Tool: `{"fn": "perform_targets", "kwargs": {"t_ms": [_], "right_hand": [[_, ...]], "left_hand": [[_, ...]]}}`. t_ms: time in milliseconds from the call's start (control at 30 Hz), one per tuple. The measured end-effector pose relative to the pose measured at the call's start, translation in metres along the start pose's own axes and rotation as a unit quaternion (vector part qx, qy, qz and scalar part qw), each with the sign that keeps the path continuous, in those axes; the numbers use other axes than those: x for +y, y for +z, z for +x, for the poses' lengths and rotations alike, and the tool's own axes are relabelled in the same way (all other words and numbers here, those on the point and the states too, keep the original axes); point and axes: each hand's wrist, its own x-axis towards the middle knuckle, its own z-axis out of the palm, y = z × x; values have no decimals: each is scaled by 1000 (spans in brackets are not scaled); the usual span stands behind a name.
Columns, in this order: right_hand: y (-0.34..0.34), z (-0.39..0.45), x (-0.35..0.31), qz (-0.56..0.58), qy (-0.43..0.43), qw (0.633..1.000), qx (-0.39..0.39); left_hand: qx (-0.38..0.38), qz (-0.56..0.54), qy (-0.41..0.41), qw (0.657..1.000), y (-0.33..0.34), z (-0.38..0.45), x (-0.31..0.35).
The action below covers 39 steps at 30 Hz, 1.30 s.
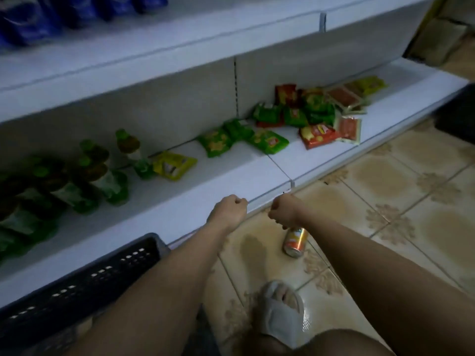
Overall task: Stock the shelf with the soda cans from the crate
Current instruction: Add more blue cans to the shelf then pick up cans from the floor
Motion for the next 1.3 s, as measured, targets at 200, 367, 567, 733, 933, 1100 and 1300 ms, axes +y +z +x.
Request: {"fn": "perform_targets", "kwargs": {"t_ms": [200,367,567,733,933,1100,1300], "right_hand": [[76,84,117,104,206,970,73],[126,133,151,198,254,940,110],[122,133,149,258,239,933,82],[92,82,107,330,154,929,71],[31,-15,5,398,31,915,64],[2,-101,-102,456,-68,886,36],[-4,-179,-237,508,-148,848,-9]], "left_hand": [[-97,0,-49,994,139,76,-31],[-130,21,-64,989,200,122,-47],[-116,7,-62,991,192,128,-48],[-72,-2,-22,997,130,87,-28],[24,-8,25,999,6,7,0],[163,77,132,975,-120,-79,4],[393,320,268,819,-254,-185,-45]]}}
